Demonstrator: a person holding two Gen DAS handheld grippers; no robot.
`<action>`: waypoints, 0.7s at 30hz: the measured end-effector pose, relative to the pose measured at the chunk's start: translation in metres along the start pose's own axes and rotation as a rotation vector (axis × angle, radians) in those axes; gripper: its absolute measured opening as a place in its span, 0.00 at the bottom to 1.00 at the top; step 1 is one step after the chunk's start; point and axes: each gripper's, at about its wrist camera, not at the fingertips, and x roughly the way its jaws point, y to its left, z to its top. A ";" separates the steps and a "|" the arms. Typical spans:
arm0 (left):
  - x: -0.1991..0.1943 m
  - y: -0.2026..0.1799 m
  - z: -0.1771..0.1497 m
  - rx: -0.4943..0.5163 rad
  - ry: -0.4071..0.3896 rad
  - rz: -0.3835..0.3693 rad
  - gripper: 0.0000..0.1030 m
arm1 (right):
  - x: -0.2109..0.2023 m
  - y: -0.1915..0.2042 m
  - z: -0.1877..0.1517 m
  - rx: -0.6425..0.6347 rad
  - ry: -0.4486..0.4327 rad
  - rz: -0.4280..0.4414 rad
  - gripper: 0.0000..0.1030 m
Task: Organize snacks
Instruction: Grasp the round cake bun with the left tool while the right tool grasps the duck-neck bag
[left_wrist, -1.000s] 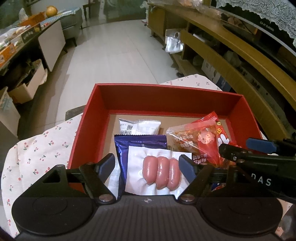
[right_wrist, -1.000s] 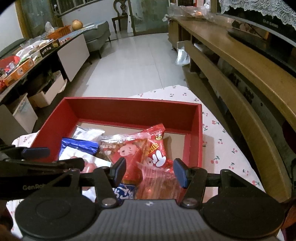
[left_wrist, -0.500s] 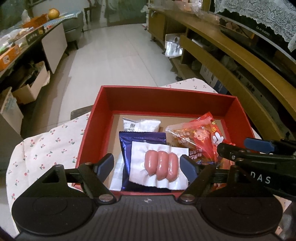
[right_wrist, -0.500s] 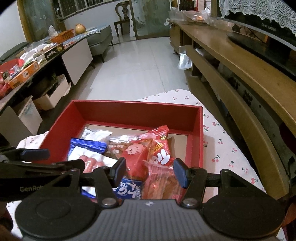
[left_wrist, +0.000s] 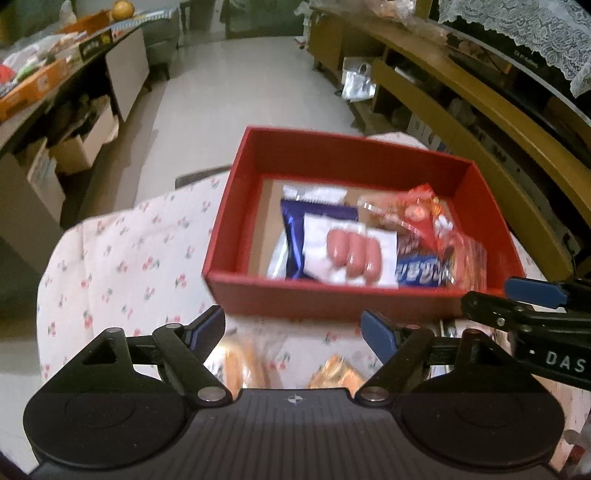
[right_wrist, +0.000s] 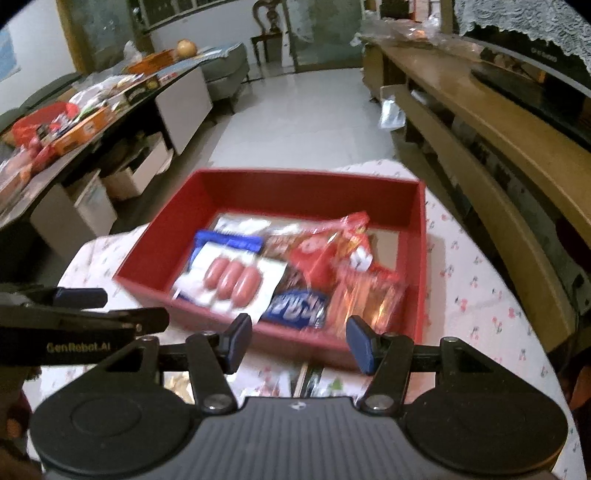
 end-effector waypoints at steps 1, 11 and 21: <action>0.001 0.002 -0.003 -0.009 0.012 -0.006 0.83 | -0.001 0.001 -0.003 -0.004 0.008 0.003 0.58; 0.014 -0.012 -0.028 -0.043 0.104 -0.072 0.82 | 0.002 -0.014 -0.012 0.037 0.063 0.001 0.58; 0.014 0.014 -0.026 -0.109 0.074 0.001 0.85 | 0.012 0.001 -0.019 0.028 0.135 0.080 0.58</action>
